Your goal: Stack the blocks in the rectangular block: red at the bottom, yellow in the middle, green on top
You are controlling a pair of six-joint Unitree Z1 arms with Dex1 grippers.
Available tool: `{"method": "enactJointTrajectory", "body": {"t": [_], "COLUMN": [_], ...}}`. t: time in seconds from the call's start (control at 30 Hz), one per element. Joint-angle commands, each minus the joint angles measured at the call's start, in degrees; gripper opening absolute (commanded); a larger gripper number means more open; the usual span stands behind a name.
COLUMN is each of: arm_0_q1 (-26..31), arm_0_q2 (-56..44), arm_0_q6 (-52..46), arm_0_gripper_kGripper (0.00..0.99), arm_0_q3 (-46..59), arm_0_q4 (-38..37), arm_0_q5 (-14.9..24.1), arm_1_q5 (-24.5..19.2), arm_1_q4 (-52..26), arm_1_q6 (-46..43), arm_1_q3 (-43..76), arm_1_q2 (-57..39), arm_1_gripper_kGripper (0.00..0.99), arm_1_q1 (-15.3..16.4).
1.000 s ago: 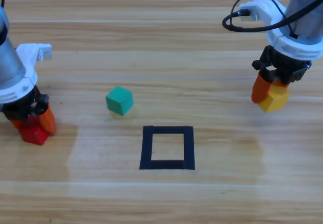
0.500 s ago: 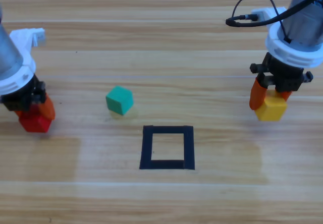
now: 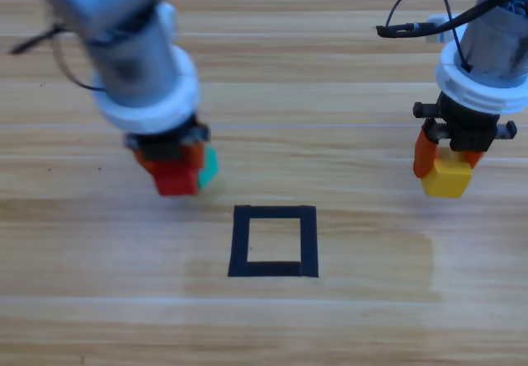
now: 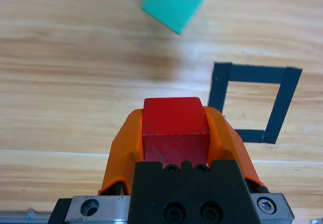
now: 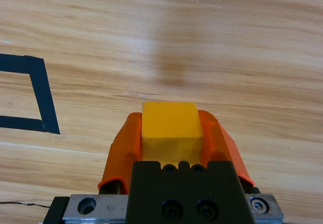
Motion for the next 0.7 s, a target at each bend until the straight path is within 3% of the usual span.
{"method": "enactJointTrajectory", "body": {"t": [0.03, 0.37, 0.7], "arm_0_q1": [-5.74, -8.2, -8.29], "arm_0_q2": [8.13, 13.67, 17.88], "arm_0_q6": [-3.33, -5.7, -4.47], "arm_0_gripper_kGripper": [0.0, 0.0, 0.0], "arm_0_q3": [-4.57, -11.33, -13.79], "arm_0_q4": [2.32, 4.08, 4.08], "arm_0_q5": [-0.43, -4.82, -6.49], "arm_1_q5": [-1.51, -1.07, -0.1], "arm_1_q4": [-1.35, -1.35, -1.35], "arm_1_q6": [1.38, 2.44, 2.7], "arm_1_q3": [1.55, 1.64, 1.47], "arm_1_q2": [-3.04, -2.43, -0.85], "arm_1_gripper_kGripper": [0.015, 0.015, 0.017], "arm_1_q1": [1.45, 1.98, 1.98]}}
